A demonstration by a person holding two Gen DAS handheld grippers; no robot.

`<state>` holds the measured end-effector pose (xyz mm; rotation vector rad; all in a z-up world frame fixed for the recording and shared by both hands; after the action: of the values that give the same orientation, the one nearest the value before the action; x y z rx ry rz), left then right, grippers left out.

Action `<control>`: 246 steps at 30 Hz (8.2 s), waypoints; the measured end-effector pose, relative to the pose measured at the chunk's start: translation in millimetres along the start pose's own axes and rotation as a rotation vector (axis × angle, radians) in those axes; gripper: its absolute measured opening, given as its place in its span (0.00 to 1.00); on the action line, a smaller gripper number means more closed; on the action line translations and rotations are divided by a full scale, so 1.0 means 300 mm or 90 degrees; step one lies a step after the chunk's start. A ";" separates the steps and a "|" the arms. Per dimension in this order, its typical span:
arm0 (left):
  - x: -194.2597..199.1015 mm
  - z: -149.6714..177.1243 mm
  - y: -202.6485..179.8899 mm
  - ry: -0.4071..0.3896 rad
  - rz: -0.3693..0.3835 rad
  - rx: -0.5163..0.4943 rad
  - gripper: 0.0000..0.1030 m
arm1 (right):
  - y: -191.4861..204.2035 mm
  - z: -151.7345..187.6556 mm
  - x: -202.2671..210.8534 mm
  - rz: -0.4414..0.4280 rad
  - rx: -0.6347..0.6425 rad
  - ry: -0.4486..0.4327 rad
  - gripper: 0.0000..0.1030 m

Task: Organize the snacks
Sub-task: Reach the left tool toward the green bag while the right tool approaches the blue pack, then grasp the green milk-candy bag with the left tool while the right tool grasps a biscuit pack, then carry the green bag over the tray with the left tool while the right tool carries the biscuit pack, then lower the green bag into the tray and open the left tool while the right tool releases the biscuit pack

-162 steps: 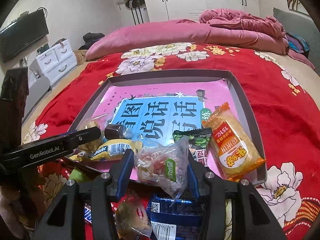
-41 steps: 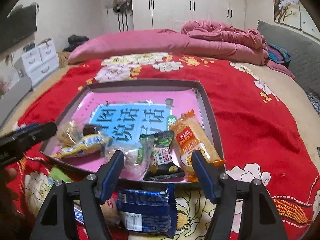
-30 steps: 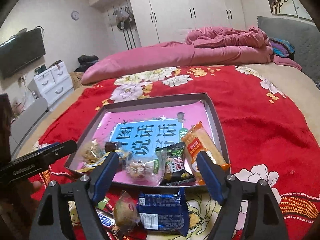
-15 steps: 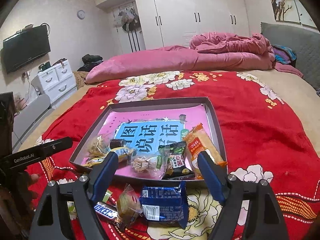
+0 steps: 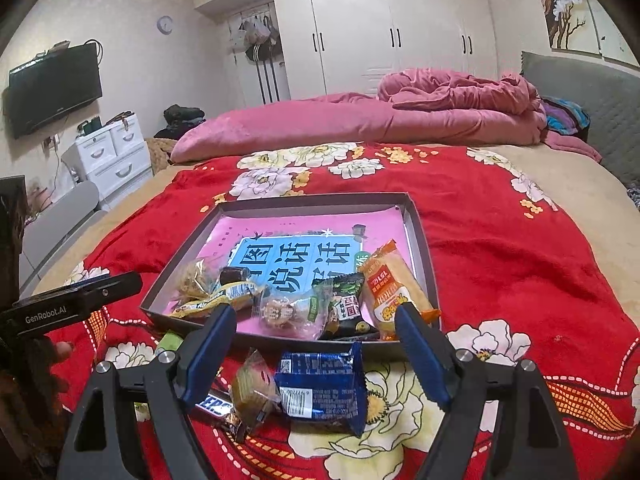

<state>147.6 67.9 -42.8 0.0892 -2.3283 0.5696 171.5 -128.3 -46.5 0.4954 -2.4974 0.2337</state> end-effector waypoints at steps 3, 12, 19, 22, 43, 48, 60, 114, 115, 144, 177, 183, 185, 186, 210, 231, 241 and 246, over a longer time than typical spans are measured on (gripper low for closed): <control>0.006 0.010 -0.009 0.000 -0.003 -0.011 0.78 | 0.001 0.009 0.010 0.001 0.001 0.003 0.79; 0.024 0.038 -0.006 0.011 -0.005 -0.012 0.78 | 0.012 0.029 0.028 -0.006 0.000 0.014 0.79; 0.040 0.045 0.023 0.017 -0.011 0.002 0.78 | 0.035 0.034 0.037 -0.019 0.009 0.017 0.79; 0.047 0.047 0.027 0.017 -0.014 0.002 0.78 | 0.049 0.034 0.040 -0.022 0.013 0.018 0.79; 0.037 0.166 0.034 0.092 -0.030 -0.067 0.78 | 0.142 0.079 0.043 -0.030 0.089 0.045 0.79; 0.015 0.205 0.026 0.125 -0.028 -0.084 0.78 | 0.148 0.092 0.038 -0.031 0.100 0.054 0.79; -0.049 0.288 -0.001 0.191 -0.045 -0.129 0.78 | 0.162 0.145 -0.003 -0.024 0.154 0.092 0.79; -0.149 0.263 0.008 0.195 -0.080 -0.105 0.50 | 0.248 0.144 -0.194 -0.066 0.224 0.144 0.34; -0.152 0.264 0.002 0.198 -0.076 -0.104 0.45 | 0.236 0.138 -0.189 -0.077 0.203 0.141 0.34; -0.021 0.143 -0.062 0.101 0.023 -0.034 0.39 | 0.112 0.066 -0.085 -0.141 0.010 0.053 0.34; -0.105 0.053 -0.143 0.061 0.040 -0.018 0.39 | -0.073 0.018 -0.072 -0.070 -0.075 0.010 0.34; -0.130 0.052 -0.169 0.060 0.037 -0.036 0.39 | -0.083 0.012 -0.085 -0.065 -0.079 0.010 0.34; -0.140 0.050 -0.175 0.060 0.037 -0.040 0.39 | -0.086 0.008 -0.089 -0.065 -0.081 0.009 0.34; -0.145 0.048 -0.178 0.060 0.037 -0.041 0.39 | -0.085 0.006 -0.089 -0.065 -0.083 0.008 0.34; -0.247 0.039 -0.244 0.066 0.029 -0.088 0.39 | -0.139 -0.031 -0.167 -0.047 -0.096 0.011 0.34; -0.291 0.051 -0.250 0.085 0.031 -0.081 0.39 | -0.145 -0.022 -0.274 -0.038 -0.095 0.049 0.34; -0.290 0.050 -0.244 0.086 0.030 -0.079 0.39 | -0.155 -0.011 -0.290 -0.032 -0.104 0.061 0.35; -0.290 0.049 -0.242 0.086 0.030 -0.078 0.40 | -0.169 -0.005 -0.288 -0.023 -0.111 0.064 0.35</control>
<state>218.3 -12.2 -83.3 -0.0599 -2.2316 0.4410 258.5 -148.7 -91.7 0.4455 -2.3820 0.0252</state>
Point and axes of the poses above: each gripper's, at about its wrist camera, not at the fingertips, and x roughly against the way its jaws point, y to its left, z to its underside, the point moved 7 cm from there along -x, roughly the way its jaws point, and after that the axes turned 12 degrees about x, right-handed, at the moved point
